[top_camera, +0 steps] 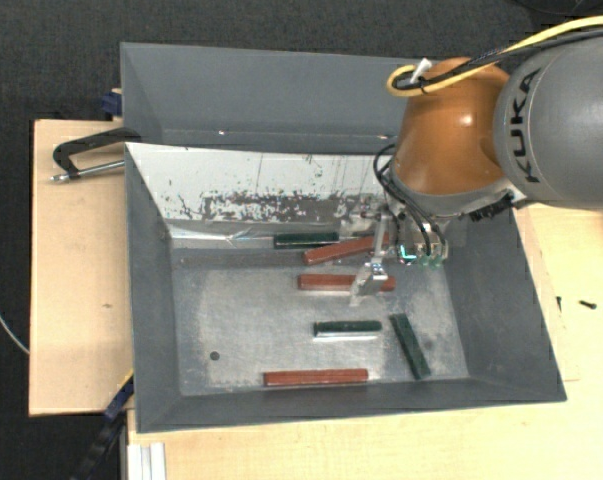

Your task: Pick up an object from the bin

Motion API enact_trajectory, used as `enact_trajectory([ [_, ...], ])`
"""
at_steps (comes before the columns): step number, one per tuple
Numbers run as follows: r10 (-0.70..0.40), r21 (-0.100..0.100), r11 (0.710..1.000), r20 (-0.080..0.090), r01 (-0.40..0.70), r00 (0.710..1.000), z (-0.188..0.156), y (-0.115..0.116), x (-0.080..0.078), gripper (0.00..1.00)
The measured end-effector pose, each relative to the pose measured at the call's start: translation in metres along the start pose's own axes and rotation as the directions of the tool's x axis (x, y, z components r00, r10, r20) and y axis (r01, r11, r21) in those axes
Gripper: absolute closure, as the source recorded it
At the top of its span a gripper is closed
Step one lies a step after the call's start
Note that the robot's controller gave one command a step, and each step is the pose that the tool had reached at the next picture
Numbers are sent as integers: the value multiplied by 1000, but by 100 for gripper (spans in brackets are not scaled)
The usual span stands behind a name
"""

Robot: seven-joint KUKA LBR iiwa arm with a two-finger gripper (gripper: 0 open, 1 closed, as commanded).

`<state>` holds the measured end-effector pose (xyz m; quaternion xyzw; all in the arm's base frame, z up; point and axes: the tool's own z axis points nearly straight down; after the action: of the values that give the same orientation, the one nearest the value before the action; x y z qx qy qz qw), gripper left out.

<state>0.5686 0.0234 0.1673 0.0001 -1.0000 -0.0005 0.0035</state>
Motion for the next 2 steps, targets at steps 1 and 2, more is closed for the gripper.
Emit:
enact_trajectory([
  [1,0,0,1000,8,0,1000,-4,0,-2,0],
  [2,-39,-2,999,39,39,998,86,0,8,100],
])
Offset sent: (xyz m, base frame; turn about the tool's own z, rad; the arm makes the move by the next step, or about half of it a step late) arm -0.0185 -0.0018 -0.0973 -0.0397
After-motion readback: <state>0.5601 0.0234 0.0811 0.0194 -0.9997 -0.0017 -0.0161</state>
